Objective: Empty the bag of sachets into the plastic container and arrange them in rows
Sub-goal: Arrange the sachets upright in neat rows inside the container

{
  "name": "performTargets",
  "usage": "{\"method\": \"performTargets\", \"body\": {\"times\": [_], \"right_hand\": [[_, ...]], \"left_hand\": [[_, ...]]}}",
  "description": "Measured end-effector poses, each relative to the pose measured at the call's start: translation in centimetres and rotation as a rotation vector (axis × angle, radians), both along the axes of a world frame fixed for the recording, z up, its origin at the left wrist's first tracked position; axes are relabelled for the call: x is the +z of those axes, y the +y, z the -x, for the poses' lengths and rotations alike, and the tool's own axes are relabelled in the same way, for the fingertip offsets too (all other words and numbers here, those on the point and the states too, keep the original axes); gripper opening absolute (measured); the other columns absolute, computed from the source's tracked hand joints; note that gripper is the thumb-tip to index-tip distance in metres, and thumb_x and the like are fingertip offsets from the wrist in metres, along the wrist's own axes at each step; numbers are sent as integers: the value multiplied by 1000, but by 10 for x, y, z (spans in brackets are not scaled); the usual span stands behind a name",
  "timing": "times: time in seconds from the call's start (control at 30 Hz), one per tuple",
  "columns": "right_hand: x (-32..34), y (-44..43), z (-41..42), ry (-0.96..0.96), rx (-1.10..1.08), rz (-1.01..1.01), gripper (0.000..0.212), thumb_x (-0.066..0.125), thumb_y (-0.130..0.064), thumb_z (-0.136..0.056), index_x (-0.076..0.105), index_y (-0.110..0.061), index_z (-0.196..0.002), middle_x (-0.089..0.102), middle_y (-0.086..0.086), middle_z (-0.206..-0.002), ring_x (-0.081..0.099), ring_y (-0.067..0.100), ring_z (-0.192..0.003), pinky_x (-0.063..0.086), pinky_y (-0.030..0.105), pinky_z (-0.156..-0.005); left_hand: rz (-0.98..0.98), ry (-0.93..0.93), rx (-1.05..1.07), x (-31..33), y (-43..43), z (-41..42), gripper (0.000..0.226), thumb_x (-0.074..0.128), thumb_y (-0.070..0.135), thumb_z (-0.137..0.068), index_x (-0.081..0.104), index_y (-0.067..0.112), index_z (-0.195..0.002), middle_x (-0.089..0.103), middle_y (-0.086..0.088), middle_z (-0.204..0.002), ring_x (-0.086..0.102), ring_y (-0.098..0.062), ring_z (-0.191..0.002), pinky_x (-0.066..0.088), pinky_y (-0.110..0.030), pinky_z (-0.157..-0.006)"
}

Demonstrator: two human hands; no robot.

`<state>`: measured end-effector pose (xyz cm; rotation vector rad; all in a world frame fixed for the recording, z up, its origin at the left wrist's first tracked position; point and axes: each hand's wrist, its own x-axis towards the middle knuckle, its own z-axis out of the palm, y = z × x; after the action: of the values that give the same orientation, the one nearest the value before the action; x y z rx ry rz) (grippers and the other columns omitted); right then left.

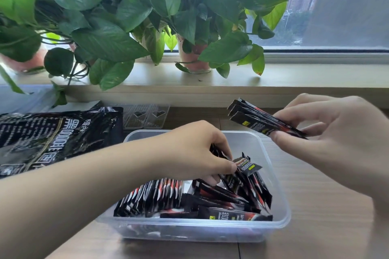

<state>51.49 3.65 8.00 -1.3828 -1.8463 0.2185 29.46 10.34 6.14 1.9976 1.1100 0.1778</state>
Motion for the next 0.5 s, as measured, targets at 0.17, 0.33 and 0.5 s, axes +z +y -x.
{"method": "performTargets", "body": {"times": [0.17,0.33,0.5], "right_hand": [[1,-1,-1,0,-13,-17,23,77,-27,-72,75,-46,-83,71,-15,-86,67,8,-66,48,10,-55],[2,-2,-2,15,-14,10,17,76,-35,-71,75,-47,-84,71,-14,-89,70,11,-69,45,6,-56],[2,-3,-6,26,-38,-13,19,72,-33,-71,75,-46,-85,71,-13,-90,70,11,-72,53,15,-62]], "left_hand": [[-13,54,24,14,10,0,9,71,19,-85,77,15,-89,77,-6,-69,71,-6,-58,56,-23,-72],[7,94,73,39,29,8,23,71,26,-69,80,12,-85,78,-14,-81,63,-14,-58,47,-27,-73],[143,-20,52,54,39,10,37,70,15,-65,71,-13,-89,72,-13,-68,55,-10,-42,44,-13,-41]]}}
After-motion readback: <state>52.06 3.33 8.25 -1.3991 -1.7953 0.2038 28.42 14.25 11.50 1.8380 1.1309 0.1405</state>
